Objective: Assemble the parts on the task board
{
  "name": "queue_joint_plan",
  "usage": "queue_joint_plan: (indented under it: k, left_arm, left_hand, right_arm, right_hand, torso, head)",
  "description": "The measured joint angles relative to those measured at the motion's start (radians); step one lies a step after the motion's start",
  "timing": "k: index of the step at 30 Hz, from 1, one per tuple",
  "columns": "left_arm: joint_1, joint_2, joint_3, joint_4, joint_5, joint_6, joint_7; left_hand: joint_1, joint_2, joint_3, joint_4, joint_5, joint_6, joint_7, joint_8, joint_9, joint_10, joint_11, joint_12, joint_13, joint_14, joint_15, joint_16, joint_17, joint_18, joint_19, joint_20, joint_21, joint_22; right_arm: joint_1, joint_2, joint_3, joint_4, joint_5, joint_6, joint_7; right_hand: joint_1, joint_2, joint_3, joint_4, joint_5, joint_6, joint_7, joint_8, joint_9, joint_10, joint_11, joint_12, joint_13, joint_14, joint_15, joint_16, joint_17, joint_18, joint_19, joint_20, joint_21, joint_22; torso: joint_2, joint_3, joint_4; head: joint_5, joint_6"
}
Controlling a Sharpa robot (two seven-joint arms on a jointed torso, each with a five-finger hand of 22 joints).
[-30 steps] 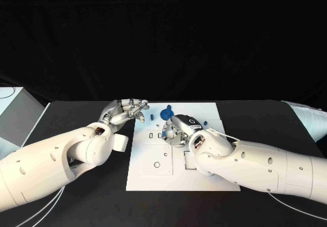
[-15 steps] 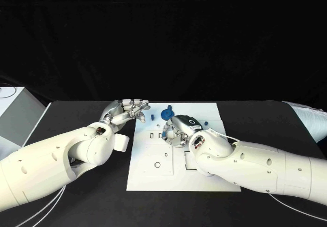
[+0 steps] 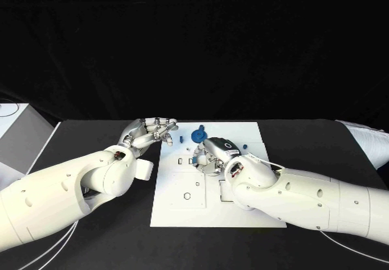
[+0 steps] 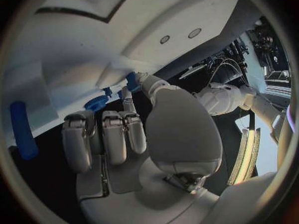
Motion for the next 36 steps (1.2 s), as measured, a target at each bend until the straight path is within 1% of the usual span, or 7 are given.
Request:
queue_joint_plan:
  k: [8,14,25,28,31,34,36]
  left_arm:
    - [0.000,0.000,0.000,-0.001,0.000,0.000,0.000]
    - [0.000,0.000,0.000,-0.002,0.000,0.000,-0.001]
    - [0.000,0.005,0.000,-0.008,-0.005,0.000,-0.010]
    - [0.000,0.009,0.000,-0.015,-0.021,-0.002,-0.031]
    - [0.000,0.016,0.000,-0.027,-0.051,-0.002,-0.077]
    - [0.000,0.020,0.000,-0.040,-0.093,0.002,-0.138]
    - [0.002,0.024,0.000,-0.053,-0.139,0.015,-0.200]
  left_hand:
    - [-0.005,-0.005,0.003,-0.003,0.000,0.000,0.000,0.000,0.000,0.000,0.000,0.000,0.000,0.000,0.000,0.000,-0.001,0.000,-0.007,0.000,0.004,0.001]
    - [-0.005,-0.005,0.003,-0.003,0.000,0.000,0.000,0.000,0.000,0.000,0.000,0.000,0.000,0.000,0.000,0.000,-0.001,0.000,-0.007,0.000,0.004,0.001]
    - [-0.014,-0.014,0.011,-0.006,0.000,-0.002,0.002,0.000,-0.003,0.052,-0.003,0.035,0.014,0.002,-0.002,0.022,0.001,0.000,-0.007,0.000,0.014,0.005]
    - [-0.039,-0.023,0.001,-0.011,-0.006,0.017,-0.009,0.028,0.008,0.105,-0.022,0.120,0.063,0.055,-0.022,0.108,0.046,0.000,0.008,-0.015,0.049,0.020]
    - [-0.075,-0.020,-0.038,-0.007,-0.006,0.029,-0.025,0.079,0.030,0.118,-0.036,0.258,0.156,0.139,-0.038,0.262,0.193,0.000,0.056,-0.030,0.106,0.067]
    - [-0.116,-0.005,-0.073,0.017,-0.006,0.020,-0.046,0.166,0.079,0.061,-0.062,0.479,0.315,0.251,-0.054,0.434,0.416,0.000,0.158,-0.046,0.200,0.195]
    - [-0.147,0.021,-0.088,0.042,-0.004,-0.014,-0.055,0.263,0.140,-0.015,-0.071,0.682,0.457,0.323,-0.063,0.528,0.564,-0.025,0.236,-0.055,0.270,0.305]
  right_arm:
    - [0.000,-0.001,0.000,0.000,0.000,-0.007,0.000]
    - [0.000,-0.002,0.000,0.001,0.001,-0.015,0.000]
    - [0.000,-0.050,0.000,0.050,0.005,-0.054,0.008]
    - [0.005,-0.085,0.000,0.076,0.025,-0.082,0.038]
    - [0.016,-0.124,0.002,0.094,0.081,-0.109,0.100]
    - [0.030,-0.158,0.005,0.107,0.160,-0.125,0.169]
    - [0.042,-0.186,0.009,0.117,0.229,-0.133,0.217]
  right_hand:
    - [-0.004,-0.004,-0.088,0.043,-0.097,-0.039,0.010,-0.015,-0.012,0.004,0.011,-0.028,0.000,0.000,0.007,0.000,0.000,0.000,0.000,0.011,0.000,0.000]
    - [0.007,0.007,-0.197,0.113,-0.183,-0.049,0.014,-0.015,-0.017,0.000,0.015,-0.032,0.000,-0.004,0.011,0.000,0.000,0.000,0.000,0.011,0.000,0.000]
    - [0.010,0.010,-0.251,0.132,-0.194,-0.050,0.014,-0.015,-0.019,0.000,0.015,-0.032,0.001,-0.004,0.011,0.000,0.000,0.000,0.000,0.011,0.000,0.000]
    - [0.023,0.023,-0.252,0.133,-0.150,-0.057,0.014,-0.015,-0.020,0.000,0.015,-0.032,0.001,-0.002,0.013,0.000,0.000,0.000,0.000,0.011,0.000,0.000]
    - [0.046,0.045,-0.247,0.129,-0.112,-0.057,0.015,-0.015,-0.020,0.000,0.015,-0.032,0.001,0.000,0.014,0.000,0.000,0.000,0.000,0.011,0.000,0.000]
    - [0.074,0.052,-0.231,0.125,-0.072,-0.054,0.011,-0.006,-0.019,0.000,0.015,-0.032,0.001,0.000,0.014,0.000,0.000,0.000,0.000,0.011,0.000,0.001]
    - [0.079,0.054,-0.218,0.125,-0.046,-0.054,0.011,-0.003,-0.018,0.000,0.015,-0.032,0.001,0.000,0.014,0.000,0.000,0.000,0.000,0.011,-0.005,0.001]
  torso:
    - [0.000,0.0003,-0.0001]
    - [0.000,0.0002,-0.0001]
    - [-0.002,0.0000,-0.0003]
    - [-0.005,0.0006,-0.0020]
    - [-0.010,0.0019,-0.0047]
    - [-0.018,0.0045,-0.0074]
    - [-0.023,0.0062,-0.0090]
  head:
    - [0.001,0.001]
    - [0.002,0.001]
    - [0.002,0.004]
    - [0.004,0.008]
    - [0.007,0.011]
    - [0.012,0.011]
    - [0.015,0.010]
